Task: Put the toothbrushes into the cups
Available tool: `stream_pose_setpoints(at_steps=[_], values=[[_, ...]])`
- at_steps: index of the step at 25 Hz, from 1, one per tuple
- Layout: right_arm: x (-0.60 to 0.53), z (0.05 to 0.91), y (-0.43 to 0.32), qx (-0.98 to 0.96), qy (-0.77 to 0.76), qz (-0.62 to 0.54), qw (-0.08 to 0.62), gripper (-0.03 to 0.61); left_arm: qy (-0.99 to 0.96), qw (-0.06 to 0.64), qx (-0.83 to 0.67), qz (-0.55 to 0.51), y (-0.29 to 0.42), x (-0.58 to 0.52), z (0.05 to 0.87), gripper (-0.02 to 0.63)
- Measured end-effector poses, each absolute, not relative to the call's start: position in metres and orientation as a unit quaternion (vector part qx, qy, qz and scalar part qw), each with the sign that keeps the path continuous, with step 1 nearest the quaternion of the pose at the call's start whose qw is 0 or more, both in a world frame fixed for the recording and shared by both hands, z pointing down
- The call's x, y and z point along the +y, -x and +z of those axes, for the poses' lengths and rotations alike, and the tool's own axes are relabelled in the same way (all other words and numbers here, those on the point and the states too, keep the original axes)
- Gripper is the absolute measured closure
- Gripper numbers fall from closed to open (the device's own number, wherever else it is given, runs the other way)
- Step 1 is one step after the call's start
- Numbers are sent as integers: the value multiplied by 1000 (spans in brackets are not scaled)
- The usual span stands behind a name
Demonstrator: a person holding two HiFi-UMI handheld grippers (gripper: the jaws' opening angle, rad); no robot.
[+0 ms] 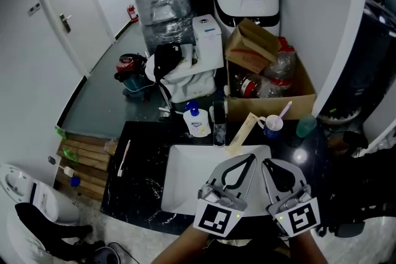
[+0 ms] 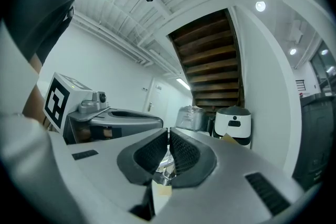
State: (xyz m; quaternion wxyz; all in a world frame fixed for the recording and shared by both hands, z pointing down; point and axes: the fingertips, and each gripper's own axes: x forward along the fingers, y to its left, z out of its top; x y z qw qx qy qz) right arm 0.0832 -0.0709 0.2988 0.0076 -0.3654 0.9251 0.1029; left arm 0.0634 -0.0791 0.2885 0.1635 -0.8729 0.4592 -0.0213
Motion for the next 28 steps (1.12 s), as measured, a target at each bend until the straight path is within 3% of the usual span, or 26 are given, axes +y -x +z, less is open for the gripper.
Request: stream_pose_setpoints(at_steps=[12, 28], values=[[-52, 300, -62, 936, 340, 95, 20, 543, 865, 163, 473, -40, -49, -60, 292, 606], [-17, 309, -24, 982, 178, 64, 26, 543, 790, 135, 591, -93, -14, -24, 297, 606]])
